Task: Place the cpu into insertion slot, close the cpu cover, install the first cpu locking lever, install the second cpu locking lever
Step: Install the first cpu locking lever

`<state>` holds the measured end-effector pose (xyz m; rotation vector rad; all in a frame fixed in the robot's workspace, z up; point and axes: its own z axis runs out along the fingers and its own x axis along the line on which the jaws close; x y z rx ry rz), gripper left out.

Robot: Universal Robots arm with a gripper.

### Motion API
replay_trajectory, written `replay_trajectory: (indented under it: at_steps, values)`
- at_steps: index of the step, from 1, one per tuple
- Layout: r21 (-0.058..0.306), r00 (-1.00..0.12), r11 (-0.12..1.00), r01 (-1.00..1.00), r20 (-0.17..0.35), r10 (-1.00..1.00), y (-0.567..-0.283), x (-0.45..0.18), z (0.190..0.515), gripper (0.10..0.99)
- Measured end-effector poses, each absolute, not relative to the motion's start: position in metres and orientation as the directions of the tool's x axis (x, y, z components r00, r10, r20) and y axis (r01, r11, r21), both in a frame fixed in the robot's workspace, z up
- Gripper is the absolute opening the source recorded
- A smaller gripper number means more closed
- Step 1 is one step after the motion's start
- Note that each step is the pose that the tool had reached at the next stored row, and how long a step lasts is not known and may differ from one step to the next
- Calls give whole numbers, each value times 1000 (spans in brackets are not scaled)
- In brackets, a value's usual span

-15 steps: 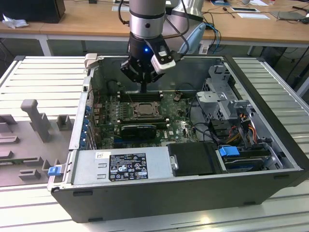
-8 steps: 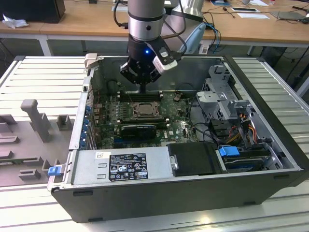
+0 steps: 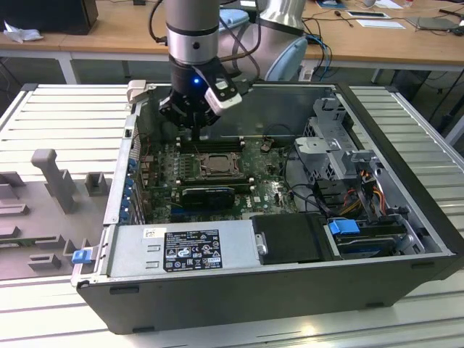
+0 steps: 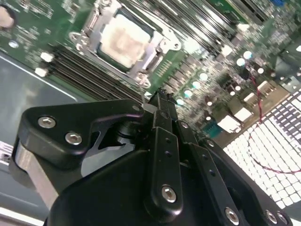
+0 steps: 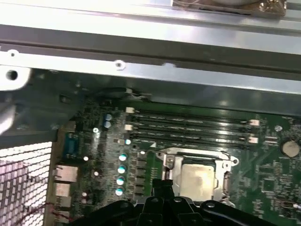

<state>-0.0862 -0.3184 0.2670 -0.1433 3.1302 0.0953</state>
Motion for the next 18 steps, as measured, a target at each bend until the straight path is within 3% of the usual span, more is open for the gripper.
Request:
replay_trajectory:
  at_steps: [9, 18]
  values:
    - [63, -996, 994, -91, -10, -91, -316, -109, 260, 106]
    - [63, -996, 994, -92, -10, -91, -296, -110, 258, 106]
